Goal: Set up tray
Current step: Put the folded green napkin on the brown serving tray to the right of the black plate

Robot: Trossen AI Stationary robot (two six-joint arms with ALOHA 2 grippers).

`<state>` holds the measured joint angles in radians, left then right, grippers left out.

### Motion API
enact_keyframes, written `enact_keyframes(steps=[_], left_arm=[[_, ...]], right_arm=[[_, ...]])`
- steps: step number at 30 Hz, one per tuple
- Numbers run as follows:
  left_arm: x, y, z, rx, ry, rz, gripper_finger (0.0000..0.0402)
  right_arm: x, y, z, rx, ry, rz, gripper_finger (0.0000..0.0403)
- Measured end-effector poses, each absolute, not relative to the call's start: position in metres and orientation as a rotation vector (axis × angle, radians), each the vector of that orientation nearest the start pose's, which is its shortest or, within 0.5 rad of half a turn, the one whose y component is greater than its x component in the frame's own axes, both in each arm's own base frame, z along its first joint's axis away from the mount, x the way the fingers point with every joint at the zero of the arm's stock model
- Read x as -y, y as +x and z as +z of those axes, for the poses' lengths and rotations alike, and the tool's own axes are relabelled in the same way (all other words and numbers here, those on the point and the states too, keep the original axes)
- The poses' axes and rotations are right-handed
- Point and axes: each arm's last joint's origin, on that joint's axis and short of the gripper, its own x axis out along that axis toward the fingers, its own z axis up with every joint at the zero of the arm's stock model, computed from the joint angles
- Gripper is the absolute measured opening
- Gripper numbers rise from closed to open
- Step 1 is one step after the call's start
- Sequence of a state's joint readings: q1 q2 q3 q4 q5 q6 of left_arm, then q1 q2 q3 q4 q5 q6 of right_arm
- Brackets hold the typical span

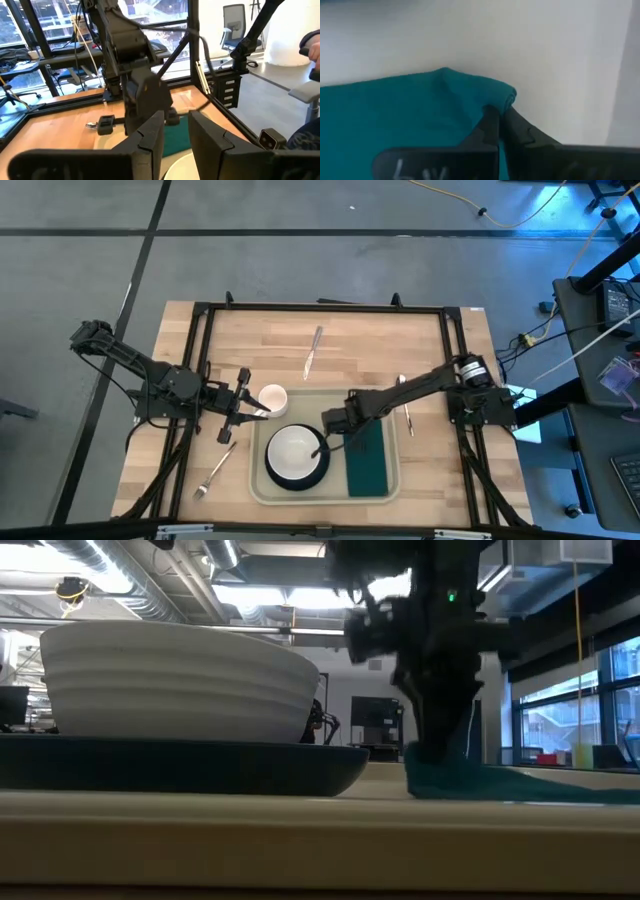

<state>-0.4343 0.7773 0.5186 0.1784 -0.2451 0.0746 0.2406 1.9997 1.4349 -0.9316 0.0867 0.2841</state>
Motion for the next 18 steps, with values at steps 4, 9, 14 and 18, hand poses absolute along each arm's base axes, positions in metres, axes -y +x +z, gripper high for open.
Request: enact_keyframes(steps=[4, 9, 14, 18], left_arm=[[0.0692, 0.1657, 0.2762, -0.069, 0.101, -0.192, 0.0082], [0.0692, 0.1658, 0.2761, -0.069, 0.102, -0.192, 0.0079], [0.0692, 0.1658, 0.2758, -0.069, 0.110, -0.192, 0.0083], [0.0692, 0.1658, 0.2758, -0.069, 0.111, -0.192, 0.0082]], right_arm=[[-0.0821, 0.3676, 0.1615, -1.484, -0.007, -0.139, 0.0000], [-0.0793, 0.3678, 0.1617, -1.473, -0.044, -0.181, 0.0000], [-0.0794, 0.3677, 0.1617, -1.474, -0.046, -0.180, 0.0000], [-0.0794, 0.3677, 0.1617, -1.476, -0.062, -0.165, 0.0012]])
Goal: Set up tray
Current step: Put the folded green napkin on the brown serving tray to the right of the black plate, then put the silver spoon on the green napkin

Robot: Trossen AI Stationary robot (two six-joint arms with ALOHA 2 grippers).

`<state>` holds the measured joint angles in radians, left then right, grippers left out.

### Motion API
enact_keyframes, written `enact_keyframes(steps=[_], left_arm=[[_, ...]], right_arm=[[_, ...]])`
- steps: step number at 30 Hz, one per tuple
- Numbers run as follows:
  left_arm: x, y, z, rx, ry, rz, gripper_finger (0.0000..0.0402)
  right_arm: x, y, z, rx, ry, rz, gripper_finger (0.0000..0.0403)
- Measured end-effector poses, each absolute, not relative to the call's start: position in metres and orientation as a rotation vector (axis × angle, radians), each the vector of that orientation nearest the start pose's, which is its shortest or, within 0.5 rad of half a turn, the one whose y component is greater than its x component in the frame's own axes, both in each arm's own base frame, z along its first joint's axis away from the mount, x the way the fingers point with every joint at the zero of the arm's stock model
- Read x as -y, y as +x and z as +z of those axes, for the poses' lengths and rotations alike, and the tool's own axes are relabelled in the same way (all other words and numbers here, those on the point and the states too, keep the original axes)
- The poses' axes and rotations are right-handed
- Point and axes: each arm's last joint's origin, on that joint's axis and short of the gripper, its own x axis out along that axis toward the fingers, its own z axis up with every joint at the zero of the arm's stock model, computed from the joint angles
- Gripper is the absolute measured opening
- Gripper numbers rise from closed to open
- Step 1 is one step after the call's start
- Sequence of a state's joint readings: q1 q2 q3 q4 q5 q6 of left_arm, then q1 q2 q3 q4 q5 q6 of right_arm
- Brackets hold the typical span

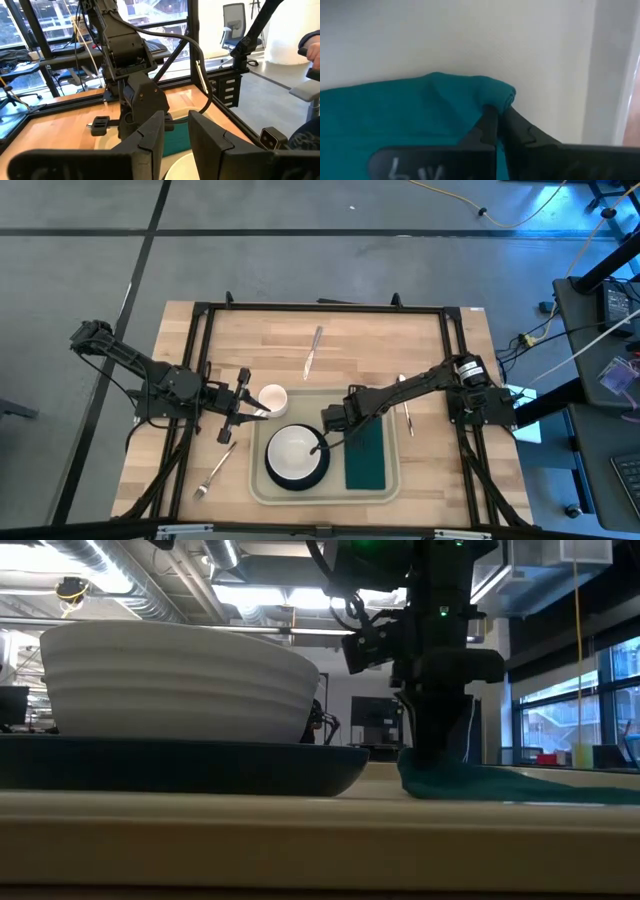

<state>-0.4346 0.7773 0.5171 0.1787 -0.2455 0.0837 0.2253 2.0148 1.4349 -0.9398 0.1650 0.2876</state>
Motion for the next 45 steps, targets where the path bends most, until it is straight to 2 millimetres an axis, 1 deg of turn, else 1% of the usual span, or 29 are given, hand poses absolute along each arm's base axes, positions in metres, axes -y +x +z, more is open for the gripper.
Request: enact_keyframes(steps=[6, 17, 19, 25, 28, 32, 37, 39, 42, 45], left_arm=[[0.069, 0.166, 0.276, -0.069, 0.110, -0.192, 0.0079], [0.069, 0.166, 0.276, -0.069, 0.110, -0.192, 0.0081], [0.069, 0.166, 0.276, -0.069, 0.111, -0.192, 0.0079], [0.069, 0.166, 0.276, -0.069, 0.110, -0.192, 0.0082], [0.069, 0.166, 0.276, -0.069, 0.110, -0.193, 0.0084], [0.069, 0.166, 0.276, -0.070, 0.105, -0.192, 0.0081], [0.069, 0.166, 0.276, -0.071, 0.093, -0.192, 0.0080], [0.069, 0.166, 0.276, -0.071, 0.093, -0.193, 0.0081], [0.069, 0.166, 0.276, -0.071, 0.092, -0.194, 0.0084], [0.069, 0.166, 0.276, -0.072, 0.084, -0.194, 0.0083]], right_arm=[[-0.079, 0.368, 0.162, -1.477, -0.074, -0.156, 0.0037], [-0.079, 0.368, 0.162, -1.477, -0.070, -0.159, 0.0041], [-0.079, 0.368, 0.162, -1.477, -0.070, -0.159, 0.0050], [-0.079, 0.368, 0.162, -1.477, -0.069, -0.160, 0.0098], [-0.079, 0.367, 0.162, -1.479, -0.068, -0.162, 0.0114], [-0.080, 0.371, 0.171, -1.475, -0.079, -0.174, 0.0122], [-0.084, 0.372, 0.192, -1.466, -0.162, -0.256, 0.0123], [-0.086, 0.368, 0.201, -1.508, -0.147, -0.316, 0.0123], [-0.088, 0.355, 0.212, -1.557, -0.135, -0.423, 0.0123], [-0.090, 0.336, 0.222, -1.594, -0.103, -0.542, 0.0123]])
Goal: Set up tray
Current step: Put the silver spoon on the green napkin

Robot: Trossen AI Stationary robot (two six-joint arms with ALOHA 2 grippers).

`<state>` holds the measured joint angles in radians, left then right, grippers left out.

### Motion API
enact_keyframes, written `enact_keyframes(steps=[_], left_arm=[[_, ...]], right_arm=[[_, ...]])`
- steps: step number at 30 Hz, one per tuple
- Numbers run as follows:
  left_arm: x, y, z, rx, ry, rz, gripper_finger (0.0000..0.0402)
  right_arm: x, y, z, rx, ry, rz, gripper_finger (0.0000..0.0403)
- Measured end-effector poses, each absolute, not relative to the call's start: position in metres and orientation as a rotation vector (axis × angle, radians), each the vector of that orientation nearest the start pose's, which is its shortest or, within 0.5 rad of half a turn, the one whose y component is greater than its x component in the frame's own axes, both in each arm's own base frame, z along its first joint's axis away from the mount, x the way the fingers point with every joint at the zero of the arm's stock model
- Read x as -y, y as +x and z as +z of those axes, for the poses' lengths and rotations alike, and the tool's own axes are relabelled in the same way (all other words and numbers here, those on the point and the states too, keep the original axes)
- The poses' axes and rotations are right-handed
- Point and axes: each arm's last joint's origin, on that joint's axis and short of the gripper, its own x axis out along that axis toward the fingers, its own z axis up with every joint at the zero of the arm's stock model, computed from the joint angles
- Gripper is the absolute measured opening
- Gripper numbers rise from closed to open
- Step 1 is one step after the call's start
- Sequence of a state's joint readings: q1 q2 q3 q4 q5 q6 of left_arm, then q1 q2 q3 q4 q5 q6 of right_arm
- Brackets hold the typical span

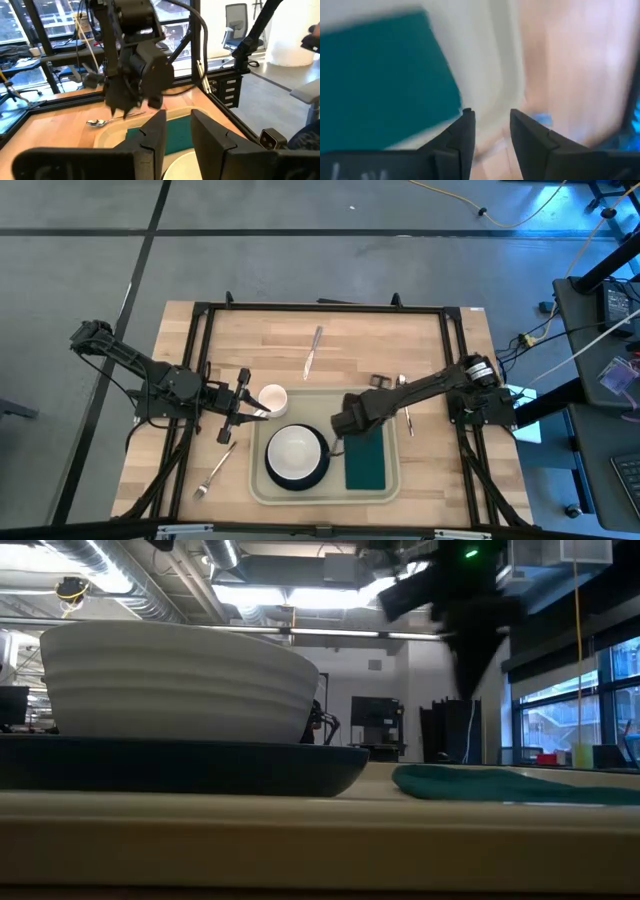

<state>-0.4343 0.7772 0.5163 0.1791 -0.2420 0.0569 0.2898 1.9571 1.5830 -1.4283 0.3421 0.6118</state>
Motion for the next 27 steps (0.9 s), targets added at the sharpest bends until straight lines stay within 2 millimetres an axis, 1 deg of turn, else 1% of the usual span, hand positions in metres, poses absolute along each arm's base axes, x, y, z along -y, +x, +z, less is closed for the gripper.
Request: enact_keyframes(steps=[3, 7, 11, 14, 16, 18, 21, 24, 27], left_arm=[[0.069, 0.166, 0.275, -0.073, 0.073, -0.195, 0.0080], [0.069, 0.166, 0.275, -0.076, 0.070, -0.195, 0.0080], [0.069, 0.166, 0.275, -0.076, 0.067, -0.195, 0.0083], [0.069, 0.166, 0.275, -0.076, 0.067, -0.195, 0.0083], [0.069, 0.166, 0.275, -0.076, 0.067, -0.195, 0.0082], [0.069, 0.166, 0.275, -0.077, 0.067, -0.195, 0.0080], [0.069, 0.166, 0.275, -0.077, 0.063, -0.195, 0.0079], [0.070, 0.167, 0.274, -0.089, 0.043, -0.194, 0.0081], [0.071, 0.169, 0.271, -0.104, 0.039, -0.193, 0.0083]], right_arm=[[-0.091, 0.314, 0.233, -1.599, -0.037, -0.645, 0.0123], [-0.087, 0.283, 0.247, -1.512, 0.118, -0.746, 0.0123], [-0.076, 0.248, 0.248, -1.389, 0.339, -0.931, 0.0123], [-0.067, 0.224, 0.240, -1.296, 0.494, -1.073, 0.0123], [-0.062, 0.211, 0.232, -1.284, 0.515, -1.091, 0.0123], [-0.057, 0.203, 0.223, -1.273, 0.531, -1.086, 0.0123], [-0.051, 0.195, 0.209, -1.261, 0.593, -1.071, 0.0123], [-0.044, 0.193, 0.191, -1.236, 0.642, -1.063, 0.0123], [-0.039, 0.192, 0.176, -1.229, 0.641, -1.024, 0.0123]])
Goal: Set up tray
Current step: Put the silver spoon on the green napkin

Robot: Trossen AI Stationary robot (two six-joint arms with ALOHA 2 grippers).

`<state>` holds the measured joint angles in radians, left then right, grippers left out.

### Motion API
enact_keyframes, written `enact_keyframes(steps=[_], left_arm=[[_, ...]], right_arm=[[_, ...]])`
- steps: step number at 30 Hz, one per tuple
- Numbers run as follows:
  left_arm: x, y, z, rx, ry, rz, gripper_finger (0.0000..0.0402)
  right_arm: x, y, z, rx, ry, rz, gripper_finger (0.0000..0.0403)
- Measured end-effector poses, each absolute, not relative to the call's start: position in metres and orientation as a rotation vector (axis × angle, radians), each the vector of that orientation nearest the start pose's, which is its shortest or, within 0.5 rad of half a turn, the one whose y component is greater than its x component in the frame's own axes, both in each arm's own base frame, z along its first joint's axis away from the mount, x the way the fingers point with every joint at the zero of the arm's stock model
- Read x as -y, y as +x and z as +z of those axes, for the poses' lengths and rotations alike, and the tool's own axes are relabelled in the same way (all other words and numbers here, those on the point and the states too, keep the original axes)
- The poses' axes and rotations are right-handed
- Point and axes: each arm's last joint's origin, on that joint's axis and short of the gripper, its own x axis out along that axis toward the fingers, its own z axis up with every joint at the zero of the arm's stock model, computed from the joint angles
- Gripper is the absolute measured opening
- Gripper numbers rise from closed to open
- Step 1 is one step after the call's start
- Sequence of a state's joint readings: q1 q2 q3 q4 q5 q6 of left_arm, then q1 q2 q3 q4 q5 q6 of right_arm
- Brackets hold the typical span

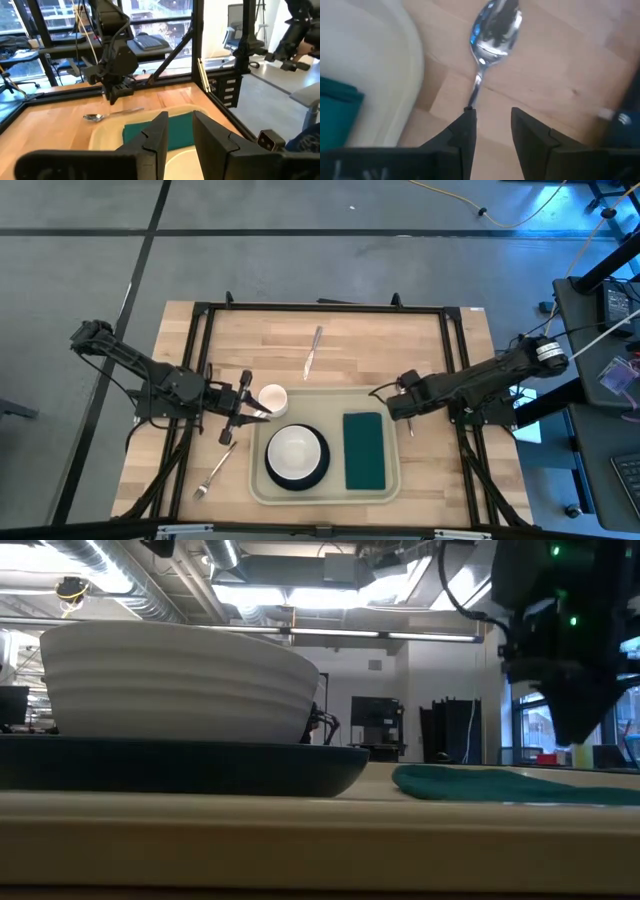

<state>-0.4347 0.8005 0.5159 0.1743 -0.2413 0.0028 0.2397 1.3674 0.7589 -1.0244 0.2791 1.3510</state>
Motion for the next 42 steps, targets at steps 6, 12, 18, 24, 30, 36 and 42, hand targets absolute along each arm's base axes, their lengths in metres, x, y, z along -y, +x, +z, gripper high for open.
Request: enact_keyframes(steps=[6, 12, 18, 24, 30, 36, 42], left_arm=[[0.074, 0.175, 0.265, -0.143, 0.035, -0.192, 0.0081], [0.076, 0.180, 0.259, -0.174, 0.033, -0.190, 0.0080], [0.077, 0.183, 0.255, -0.196, 0.021, -0.188, 0.0084], [0.078, 0.183, 0.255, -0.201, 0.000, -0.186, 0.0079], [0.078, 0.183, 0.255, -0.201, 0.001, -0.186, 0.0082], [0.078, 0.183, 0.255, -0.201, 0.001, -0.186, 0.0082], [0.078, 0.183, 0.255, -0.200, 0.002, -0.186, 0.0080]], right_arm=[[-0.030, 0.192, 0.157, -1.195, 0.668, -0.992, 0.0123], [-0.028, 0.194, 0.150, -1.165, 0.713, -0.960, 0.0123], [-0.028, 0.191, 0.139, -1.181, 0.738, -0.941, 0.0123], [-0.028, 0.191, 0.131, -1.208, 0.718, -0.961, 0.0123], [-0.028, 0.192, 0.129, -1.226, 0.702, -0.960, 0.0092], [-0.028, 0.191, 0.129, -1.245, 0.674, -0.936, 0.0017], [-0.028, 0.191, 0.130, -1.255, 0.684, -0.942, 0.0011]])
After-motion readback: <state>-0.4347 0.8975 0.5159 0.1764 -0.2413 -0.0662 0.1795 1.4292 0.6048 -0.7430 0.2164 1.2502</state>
